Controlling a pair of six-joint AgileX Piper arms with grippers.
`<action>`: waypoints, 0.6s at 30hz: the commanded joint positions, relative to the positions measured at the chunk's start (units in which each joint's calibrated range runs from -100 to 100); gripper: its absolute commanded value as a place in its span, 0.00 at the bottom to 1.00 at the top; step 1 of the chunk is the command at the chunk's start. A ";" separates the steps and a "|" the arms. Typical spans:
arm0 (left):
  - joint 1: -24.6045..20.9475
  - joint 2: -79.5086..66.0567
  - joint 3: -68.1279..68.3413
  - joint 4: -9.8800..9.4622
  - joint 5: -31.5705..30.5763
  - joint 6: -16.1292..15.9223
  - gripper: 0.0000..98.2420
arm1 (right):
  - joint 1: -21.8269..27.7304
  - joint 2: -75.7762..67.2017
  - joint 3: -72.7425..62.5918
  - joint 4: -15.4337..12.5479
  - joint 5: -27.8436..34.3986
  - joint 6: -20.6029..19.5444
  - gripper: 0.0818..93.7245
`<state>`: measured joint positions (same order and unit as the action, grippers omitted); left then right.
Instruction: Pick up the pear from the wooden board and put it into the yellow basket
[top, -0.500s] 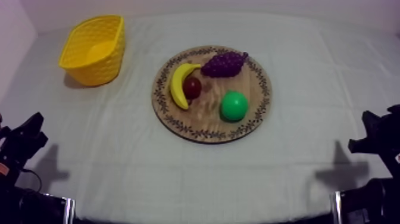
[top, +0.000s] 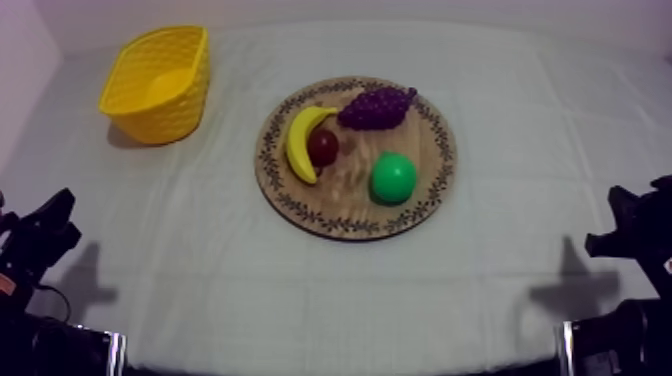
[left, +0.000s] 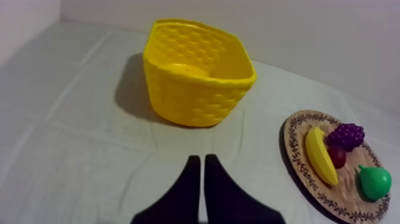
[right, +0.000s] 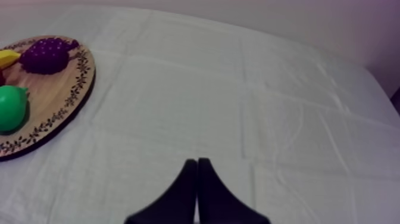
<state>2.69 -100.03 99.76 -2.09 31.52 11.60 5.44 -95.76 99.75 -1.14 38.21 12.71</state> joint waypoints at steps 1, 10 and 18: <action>0.01 0.03 0.02 -0.03 0.01 0.03 0.00 | -0.01 0.01 0.03 0.00 0.02 0.01 0.00; 0.02 0.03 0.02 -0.03 0.01 0.00 0.00 | -0.01 0.01 0.03 0.00 0.02 0.02 0.00; 0.02 0.03 0.02 -0.06 0.40 4.87 0.00 | -0.01 0.01 0.03 0.00 0.02 0.01 0.00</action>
<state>2.69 -100.00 99.76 -2.14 31.71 14.30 5.44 -95.76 99.75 -1.14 38.21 12.71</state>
